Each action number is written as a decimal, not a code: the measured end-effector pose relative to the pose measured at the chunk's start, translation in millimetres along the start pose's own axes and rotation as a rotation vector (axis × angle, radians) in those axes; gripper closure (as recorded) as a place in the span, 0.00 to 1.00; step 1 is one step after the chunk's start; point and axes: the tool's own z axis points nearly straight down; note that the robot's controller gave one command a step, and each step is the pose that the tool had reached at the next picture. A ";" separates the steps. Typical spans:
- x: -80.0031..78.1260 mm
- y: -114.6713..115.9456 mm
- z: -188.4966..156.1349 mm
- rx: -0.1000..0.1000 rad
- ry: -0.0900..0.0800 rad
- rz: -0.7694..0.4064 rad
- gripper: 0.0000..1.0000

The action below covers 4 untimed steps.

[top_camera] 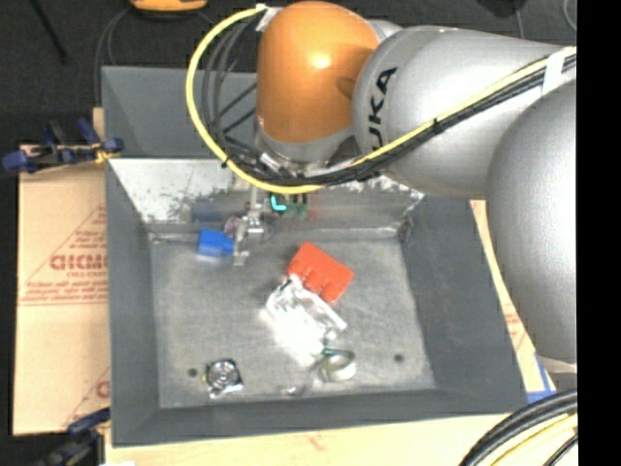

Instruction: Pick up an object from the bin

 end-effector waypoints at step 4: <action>-3.2 4.6 1.5 0.000 -0.018 -0.235 1.00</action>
Offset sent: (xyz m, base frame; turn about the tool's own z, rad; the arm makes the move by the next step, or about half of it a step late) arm 0.0150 0.0099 -0.1423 -0.2285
